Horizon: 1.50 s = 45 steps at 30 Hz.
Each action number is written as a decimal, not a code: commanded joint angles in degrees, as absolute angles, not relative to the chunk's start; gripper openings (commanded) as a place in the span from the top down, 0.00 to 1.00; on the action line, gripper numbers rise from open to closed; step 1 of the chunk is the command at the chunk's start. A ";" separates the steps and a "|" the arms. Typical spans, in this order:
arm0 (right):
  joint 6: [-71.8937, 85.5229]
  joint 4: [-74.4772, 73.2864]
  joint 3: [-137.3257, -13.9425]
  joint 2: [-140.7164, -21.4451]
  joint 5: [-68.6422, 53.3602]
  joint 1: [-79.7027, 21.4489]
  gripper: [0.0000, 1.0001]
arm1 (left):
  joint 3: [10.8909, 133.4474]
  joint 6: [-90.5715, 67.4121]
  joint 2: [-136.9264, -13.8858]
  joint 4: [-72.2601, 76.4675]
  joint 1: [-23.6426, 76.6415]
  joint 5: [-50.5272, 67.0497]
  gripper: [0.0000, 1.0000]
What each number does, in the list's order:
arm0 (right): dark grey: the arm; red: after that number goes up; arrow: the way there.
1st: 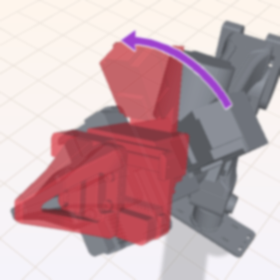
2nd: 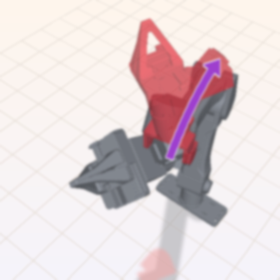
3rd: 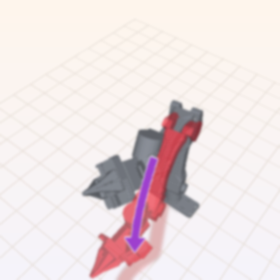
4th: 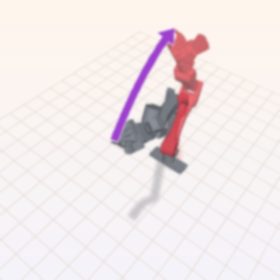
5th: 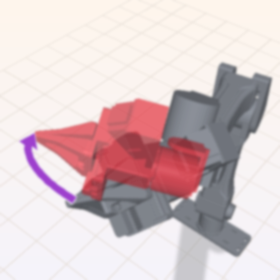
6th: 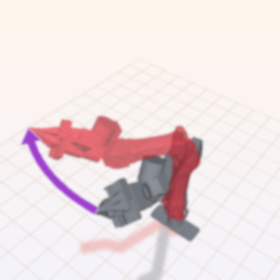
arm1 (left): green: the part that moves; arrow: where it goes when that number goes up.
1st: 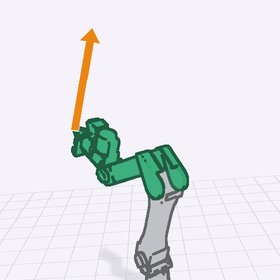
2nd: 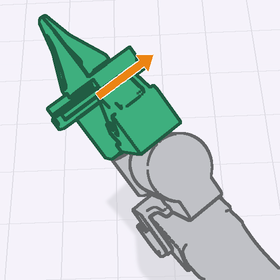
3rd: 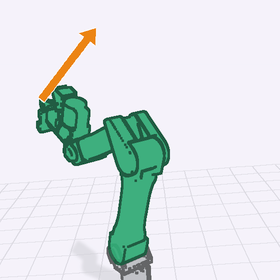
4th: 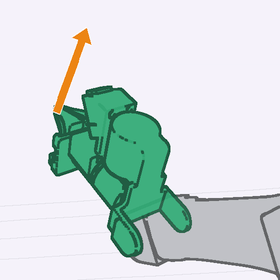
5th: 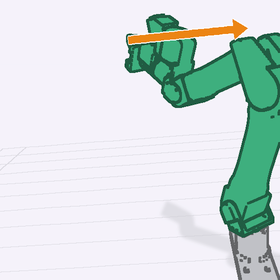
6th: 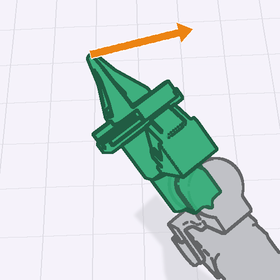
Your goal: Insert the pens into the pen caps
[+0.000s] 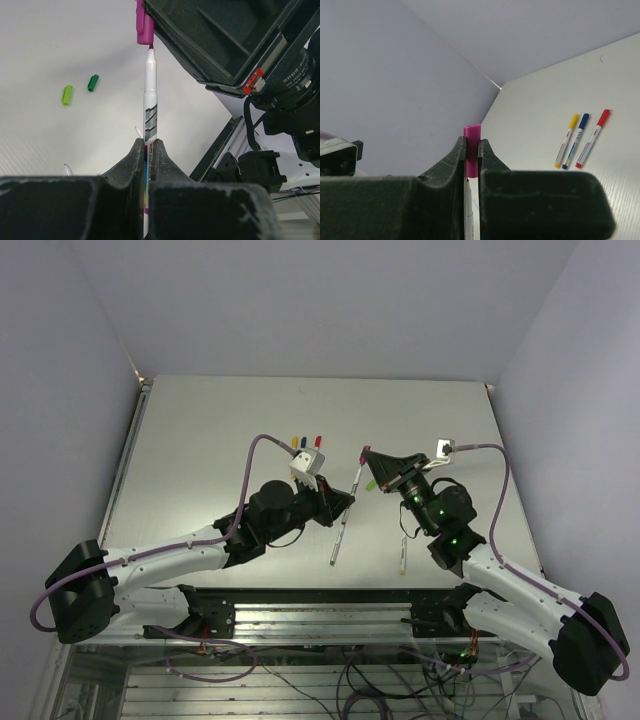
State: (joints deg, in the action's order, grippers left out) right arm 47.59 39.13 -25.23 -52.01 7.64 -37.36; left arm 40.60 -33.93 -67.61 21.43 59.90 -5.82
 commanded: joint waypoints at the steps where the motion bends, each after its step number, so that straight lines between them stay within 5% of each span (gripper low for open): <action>1: 47.44 39.55 -24.45 -50.76 6.82 -37.62 1.00 | 40.16 -34.28 -67.75 24.02 60.12 -6.21 0.93; 45: 46.76 37.86 -24.17 -50.84 6.79 -37.95 1.00 | 39.49 -34.05 -67.41 24.96 60.12 -6.89 0.93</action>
